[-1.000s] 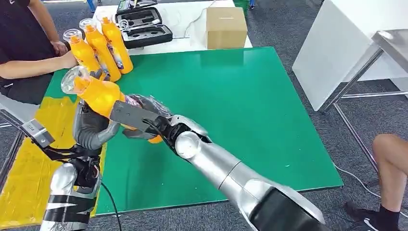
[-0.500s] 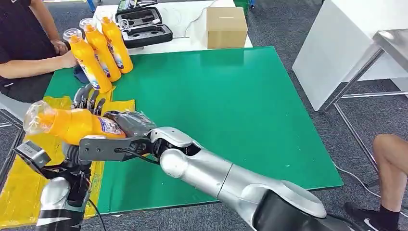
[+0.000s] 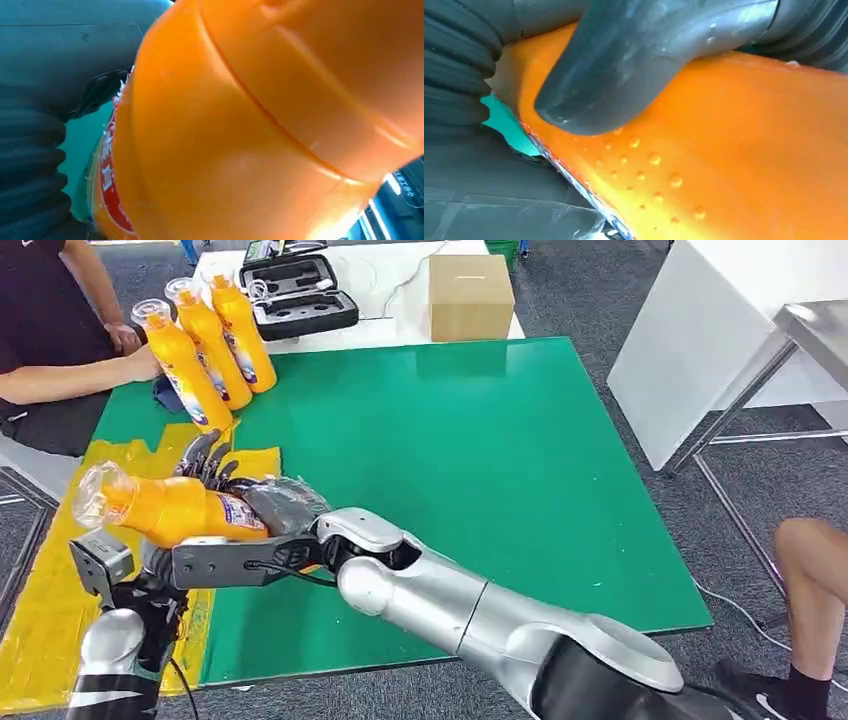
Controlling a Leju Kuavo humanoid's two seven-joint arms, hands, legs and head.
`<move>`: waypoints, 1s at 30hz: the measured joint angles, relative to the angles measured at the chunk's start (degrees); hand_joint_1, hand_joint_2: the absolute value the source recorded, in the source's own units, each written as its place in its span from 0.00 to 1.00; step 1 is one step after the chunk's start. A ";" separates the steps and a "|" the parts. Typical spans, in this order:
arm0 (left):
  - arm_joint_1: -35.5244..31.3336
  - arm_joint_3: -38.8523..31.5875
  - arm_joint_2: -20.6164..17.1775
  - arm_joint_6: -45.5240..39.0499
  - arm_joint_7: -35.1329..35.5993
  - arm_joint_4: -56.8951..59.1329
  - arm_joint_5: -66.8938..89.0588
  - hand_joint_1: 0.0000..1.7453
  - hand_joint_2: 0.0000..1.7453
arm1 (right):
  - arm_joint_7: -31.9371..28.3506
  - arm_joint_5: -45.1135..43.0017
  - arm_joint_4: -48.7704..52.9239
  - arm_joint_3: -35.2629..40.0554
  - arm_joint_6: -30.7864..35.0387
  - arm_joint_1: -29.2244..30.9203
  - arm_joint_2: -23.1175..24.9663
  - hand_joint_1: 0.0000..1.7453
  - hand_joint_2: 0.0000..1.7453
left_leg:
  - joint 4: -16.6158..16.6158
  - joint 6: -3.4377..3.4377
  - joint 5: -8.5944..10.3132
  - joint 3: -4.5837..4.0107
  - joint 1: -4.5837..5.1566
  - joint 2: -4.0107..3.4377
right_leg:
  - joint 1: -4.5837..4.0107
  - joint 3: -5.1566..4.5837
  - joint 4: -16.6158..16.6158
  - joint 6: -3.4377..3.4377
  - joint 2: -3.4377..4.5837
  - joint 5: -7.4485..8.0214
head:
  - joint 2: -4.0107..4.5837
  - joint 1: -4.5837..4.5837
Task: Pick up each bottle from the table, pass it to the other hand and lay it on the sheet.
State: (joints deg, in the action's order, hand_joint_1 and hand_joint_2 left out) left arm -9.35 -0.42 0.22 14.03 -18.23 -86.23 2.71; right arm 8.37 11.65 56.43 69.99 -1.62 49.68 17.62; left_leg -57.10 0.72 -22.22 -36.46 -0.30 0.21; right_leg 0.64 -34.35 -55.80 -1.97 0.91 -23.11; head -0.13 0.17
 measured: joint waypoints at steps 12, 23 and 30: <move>0.96 -0.79 -0.31 1.00 -1.00 -0.11 -2.71 1.00 1.00 | -1.18 0.28 0.13 0.39 -0.63 -0.05 0.02 1.00 1.00 | 0.00 0.00 0.00 0.00 0.00 0.00 | 0.01 0.01 0.00 0.01 0.00 -0.01 | 0.00 -0.02; 1.08 -1.18 -0.26 1.40 -1.09 -0.15 -3.36 1.00 1.00 | -1.49 0.63 0.13 0.50 -0.66 -0.14 0.04 0.95 1.00 | 0.00 0.00 0.00 0.00 0.00 0.00 | 0.00 0.00 0.00 0.01 0.00 -0.01 | 0.00 -0.02; 1.23 -1.46 -0.22 0.98 -1.38 -1.09 -2.60 1.00 1.00 | -2.87 7.33 -0.13 -0.53 1.95 -1.24 0.07 0.00 0.00 | 0.00 0.00 0.00 0.00 0.00 0.01 | 0.01 -0.02 0.01 0.01 0.00 -0.01 | 0.00 0.00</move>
State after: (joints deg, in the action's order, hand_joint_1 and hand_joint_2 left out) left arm -8.13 -1.88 0.00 15.01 -19.61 -87.32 0.11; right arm 5.51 18.98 56.30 69.46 0.33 48.44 17.68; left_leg -57.10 0.72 -22.23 -36.46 -0.30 0.22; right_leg 0.65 -34.37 -55.79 -1.96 0.91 -23.12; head -0.13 0.17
